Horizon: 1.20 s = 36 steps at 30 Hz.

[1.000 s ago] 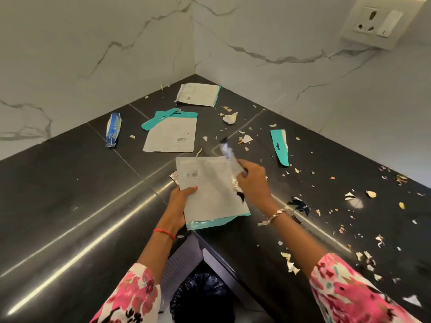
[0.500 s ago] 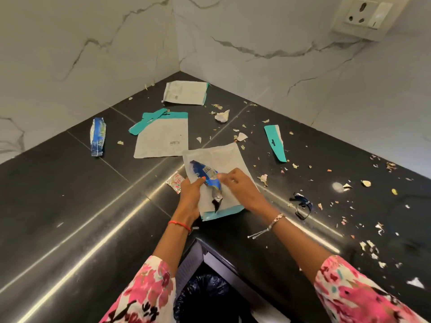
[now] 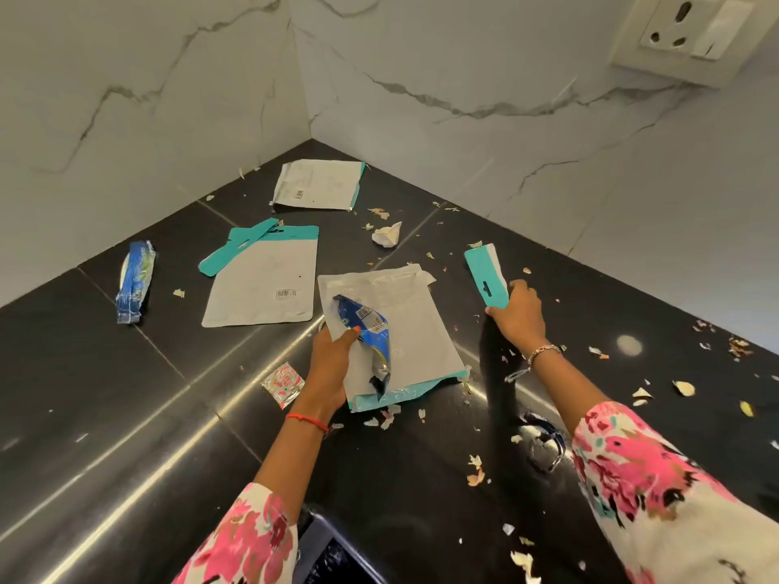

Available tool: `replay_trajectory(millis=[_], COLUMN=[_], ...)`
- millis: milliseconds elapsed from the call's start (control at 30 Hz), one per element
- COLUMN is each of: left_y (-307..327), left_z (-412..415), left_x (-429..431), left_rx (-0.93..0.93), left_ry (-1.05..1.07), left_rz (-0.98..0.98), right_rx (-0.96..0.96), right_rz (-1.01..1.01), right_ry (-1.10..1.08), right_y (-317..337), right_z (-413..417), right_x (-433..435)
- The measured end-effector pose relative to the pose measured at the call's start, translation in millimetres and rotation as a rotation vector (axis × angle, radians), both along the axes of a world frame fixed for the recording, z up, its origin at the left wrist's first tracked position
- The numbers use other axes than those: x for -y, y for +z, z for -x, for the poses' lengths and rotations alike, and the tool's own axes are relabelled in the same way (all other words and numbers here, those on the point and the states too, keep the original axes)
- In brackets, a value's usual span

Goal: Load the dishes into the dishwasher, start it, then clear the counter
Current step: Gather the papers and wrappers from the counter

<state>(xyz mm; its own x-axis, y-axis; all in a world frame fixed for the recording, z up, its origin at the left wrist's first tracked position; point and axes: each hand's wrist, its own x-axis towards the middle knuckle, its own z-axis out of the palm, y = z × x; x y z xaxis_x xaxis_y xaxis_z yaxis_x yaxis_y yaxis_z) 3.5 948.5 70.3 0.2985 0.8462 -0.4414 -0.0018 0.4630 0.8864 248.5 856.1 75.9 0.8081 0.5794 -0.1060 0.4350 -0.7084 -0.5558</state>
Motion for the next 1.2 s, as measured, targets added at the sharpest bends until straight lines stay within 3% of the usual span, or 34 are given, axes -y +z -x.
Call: replay_trajectory(millis=[233,333,400,500,600,767,900,1033,1200], left_y=[0.2,2.3,3.4,8.5,13.1,19.0,21.5,29.2,37.9], left_z=[-9.9,-8.5,-7.5,-4.1,5.2,25.5,42.0,69.7,124.4], left_x=[-6.5,-7.9,-7.7,-6.7,-2.3,0.7,4.1,-7.4,-42.7], left_rx=[-0.010,0.011,0.042,0.098,0.153,0.129,0.159,0.133,0.091], left_ry=[0.036,0.053,0.073,0.093,0.117,0.165,0.222,0.303,0.358], left_rz=[0.045,0.052,0.070,0.092,0.081,0.031,-0.013,-0.040,-0.075], right_rx=[-0.444,-0.779,-0.910,-0.858,-0.761,-0.421,-0.354,-0.314,-0.270], right_rz=[-0.306,-0.428,-0.394,-0.268,-0.280,-0.262,-0.277,-0.332,-0.336], right_ry=[-0.134,-0.026,0.091,0.266,0.391,0.579,0.680,0.644,0.436], right_y=[15.7,37.2,46.5,46.4,42.5,38.8,34.7,41.3,45.9], right_z=[0.4,22.6,46.5,86.2,114.5,140.1,158.1,165.1,172.0], right_x=[-22.9,-30.3,-34.6,-38.5,-40.4,-49.6,-49.9,-63.3,-98.5])
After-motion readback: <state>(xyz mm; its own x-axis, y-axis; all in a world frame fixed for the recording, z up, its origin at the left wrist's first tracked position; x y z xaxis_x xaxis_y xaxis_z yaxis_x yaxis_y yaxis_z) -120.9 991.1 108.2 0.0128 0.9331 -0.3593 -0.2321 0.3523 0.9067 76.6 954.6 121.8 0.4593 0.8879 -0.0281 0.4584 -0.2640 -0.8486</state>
